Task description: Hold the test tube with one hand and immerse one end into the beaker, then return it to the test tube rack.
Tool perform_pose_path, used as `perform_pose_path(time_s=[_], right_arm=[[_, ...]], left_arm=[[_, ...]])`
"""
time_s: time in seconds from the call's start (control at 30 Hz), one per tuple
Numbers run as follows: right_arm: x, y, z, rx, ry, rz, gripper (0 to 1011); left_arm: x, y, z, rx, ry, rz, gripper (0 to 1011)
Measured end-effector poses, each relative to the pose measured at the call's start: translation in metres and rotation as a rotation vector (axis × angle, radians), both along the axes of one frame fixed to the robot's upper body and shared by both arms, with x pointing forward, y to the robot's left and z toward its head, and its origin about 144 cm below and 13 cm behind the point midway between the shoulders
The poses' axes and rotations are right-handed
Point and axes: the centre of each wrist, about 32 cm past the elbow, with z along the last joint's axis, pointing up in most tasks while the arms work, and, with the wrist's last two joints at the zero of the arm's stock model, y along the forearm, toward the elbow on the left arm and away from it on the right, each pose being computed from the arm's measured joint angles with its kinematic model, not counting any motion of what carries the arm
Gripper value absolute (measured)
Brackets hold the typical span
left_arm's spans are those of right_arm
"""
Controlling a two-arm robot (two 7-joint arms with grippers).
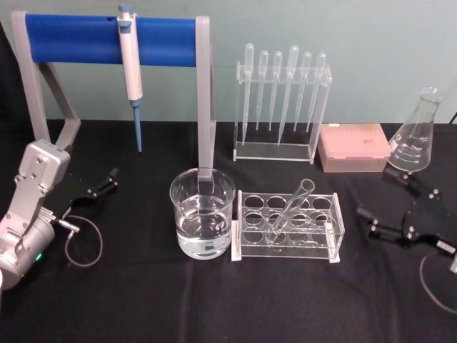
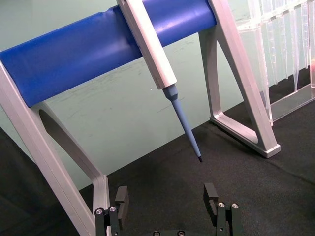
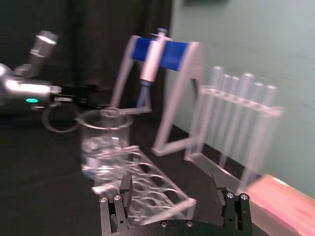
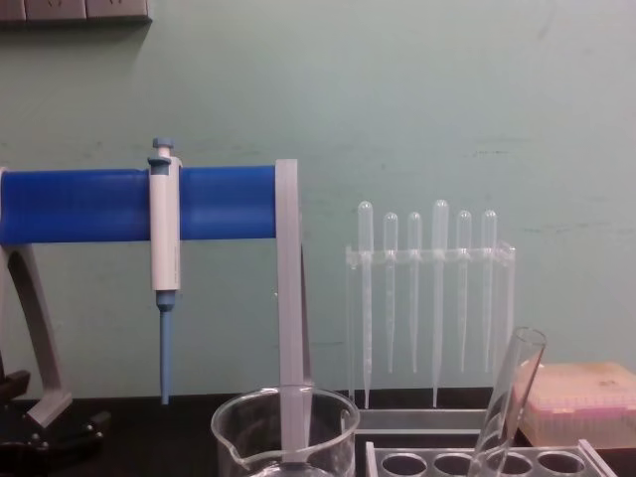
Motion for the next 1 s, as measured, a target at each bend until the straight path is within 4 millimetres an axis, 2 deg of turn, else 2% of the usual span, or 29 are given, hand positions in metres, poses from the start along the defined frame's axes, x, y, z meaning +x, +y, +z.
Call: perform_pose_path(time_s=[0.33, 0.67, 1.0], right_arm=[[0.008, 0.016, -0.003, 0.026, 0.012, 0.186, 1003], [0.032, 0.034, -0.004, 0.077, 0.095, 0.312, 1003], [0.049, 0.043, -0.002, 0.077, 0.112, 0.319, 1003]], left_arm=[[0.0, 0.0, 0.0, 0.0, 0.0, 0.0, 1000], [0.0, 0.0, 0.0, 0.0, 0.0, 0.0, 1000], [0.0, 0.0, 0.0, 0.0, 0.0, 0.0, 1000]])
